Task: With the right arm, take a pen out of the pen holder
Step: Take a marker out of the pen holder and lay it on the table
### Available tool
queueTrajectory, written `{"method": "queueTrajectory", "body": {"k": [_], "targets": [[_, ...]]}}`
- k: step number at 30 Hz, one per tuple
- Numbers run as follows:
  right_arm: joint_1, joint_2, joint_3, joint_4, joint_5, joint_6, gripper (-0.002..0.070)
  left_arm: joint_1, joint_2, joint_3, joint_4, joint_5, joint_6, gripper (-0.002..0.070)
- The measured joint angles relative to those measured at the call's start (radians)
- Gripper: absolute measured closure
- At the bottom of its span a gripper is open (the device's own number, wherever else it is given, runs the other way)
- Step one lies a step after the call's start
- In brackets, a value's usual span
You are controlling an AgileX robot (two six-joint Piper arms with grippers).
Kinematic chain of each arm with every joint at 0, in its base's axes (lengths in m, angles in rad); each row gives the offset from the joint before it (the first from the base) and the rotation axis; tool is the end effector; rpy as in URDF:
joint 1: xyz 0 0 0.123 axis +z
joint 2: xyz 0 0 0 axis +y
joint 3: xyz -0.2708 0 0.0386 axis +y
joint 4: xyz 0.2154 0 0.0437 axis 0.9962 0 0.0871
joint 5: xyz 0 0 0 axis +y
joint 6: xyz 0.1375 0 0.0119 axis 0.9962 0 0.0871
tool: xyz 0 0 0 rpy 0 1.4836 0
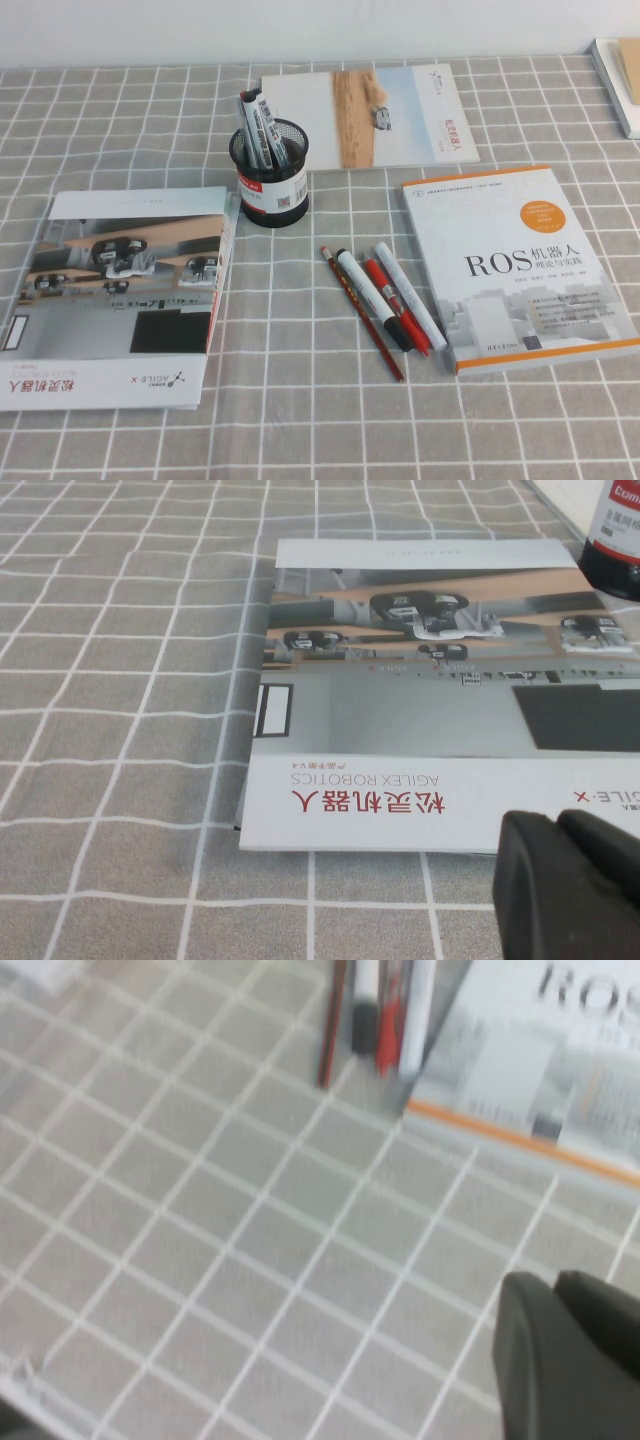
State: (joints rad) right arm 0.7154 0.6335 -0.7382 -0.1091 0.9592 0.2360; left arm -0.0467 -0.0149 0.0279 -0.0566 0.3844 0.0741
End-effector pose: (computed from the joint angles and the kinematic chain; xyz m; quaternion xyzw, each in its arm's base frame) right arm 0.0937 0.0651 0.2852 -0.2292 0.8900 0.1314 0.3715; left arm 0.0758 -0.0065 0.1563 0.0338 0.8070 -0.0160 0.5894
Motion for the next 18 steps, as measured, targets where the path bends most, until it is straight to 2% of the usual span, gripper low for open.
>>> {"method": "queueTrajectory", "body": {"k": [6, 13, 15, 18], "targets": [[0.0, -0.01, 0.05, 0.018, -0.012, 0.0, 0.0688, 0.0, 0.0, 0.0, 0.0, 0.0, 0.0, 0.068], [-0.011, -0.014, 0.177, -0.051, -0.215, 0.002, 0.0688, 0.0, 0.0, 0.0, 0.0, 0.0, 0.0, 0.068], [-0.071, -0.038, 0.235, -0.041, -0.286, 0.002, 0.0688, 0.0, 0.0, 0.0, 0.0, 0.0, 0.0, 0.068], [-0.232, -0.097, 0.328, 0.025, -0.373, 0.002, 0.0688, 0.0, 0.0, 0.0, 0.0, 0.0, 0.0, 0.068]]}}
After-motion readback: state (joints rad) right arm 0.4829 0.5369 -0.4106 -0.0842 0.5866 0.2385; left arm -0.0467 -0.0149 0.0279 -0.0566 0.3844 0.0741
